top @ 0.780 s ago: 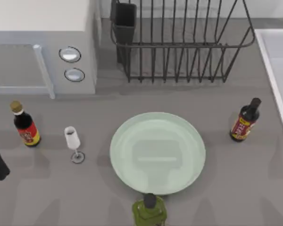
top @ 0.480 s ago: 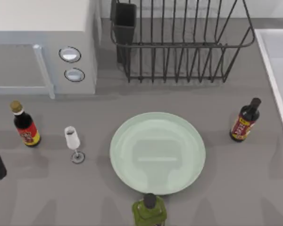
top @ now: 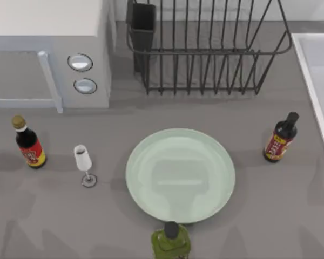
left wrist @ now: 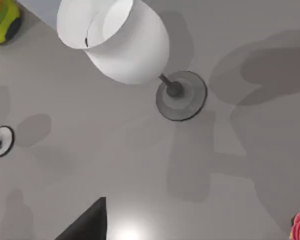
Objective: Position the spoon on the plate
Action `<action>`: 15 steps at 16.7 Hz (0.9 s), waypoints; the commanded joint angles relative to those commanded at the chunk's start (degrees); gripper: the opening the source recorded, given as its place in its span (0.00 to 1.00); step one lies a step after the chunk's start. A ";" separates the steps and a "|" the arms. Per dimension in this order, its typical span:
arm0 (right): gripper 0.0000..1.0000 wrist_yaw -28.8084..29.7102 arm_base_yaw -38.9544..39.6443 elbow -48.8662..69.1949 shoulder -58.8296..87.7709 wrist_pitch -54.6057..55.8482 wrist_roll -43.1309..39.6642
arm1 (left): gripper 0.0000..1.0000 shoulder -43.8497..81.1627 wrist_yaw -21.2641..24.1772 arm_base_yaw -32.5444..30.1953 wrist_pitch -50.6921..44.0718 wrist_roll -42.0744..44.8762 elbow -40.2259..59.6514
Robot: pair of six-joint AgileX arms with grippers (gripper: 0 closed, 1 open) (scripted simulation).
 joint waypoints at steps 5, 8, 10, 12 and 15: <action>1.00 0.00 0.00 0.00 0.00 0.00 0.00 | 1.00 23.44 -0.06 6.26 -17.35 20.83 13.73; 1.00 0.00 0.00 0.00 0.00 0.00 0.00 | 1.00 33.79 0.00 9.27 -25.32 30.67 20.66; 1.00 0.00 0.00 0.00 0.00 0.00 0.00 | 1.00 38.88 0.08 10.72 -28.98 35.41 24.11; 1.00 0.00 0.00 0.00 0.00 0.00 0.00 | 1.00 41.73 0.15 11.59 -31.15 38.20 26.22; 1.00 0.00 0.00 0.00 0.00 0.00 0.00 | 1.00 42.32 0.17 11.80 -31.66 38.86 26.74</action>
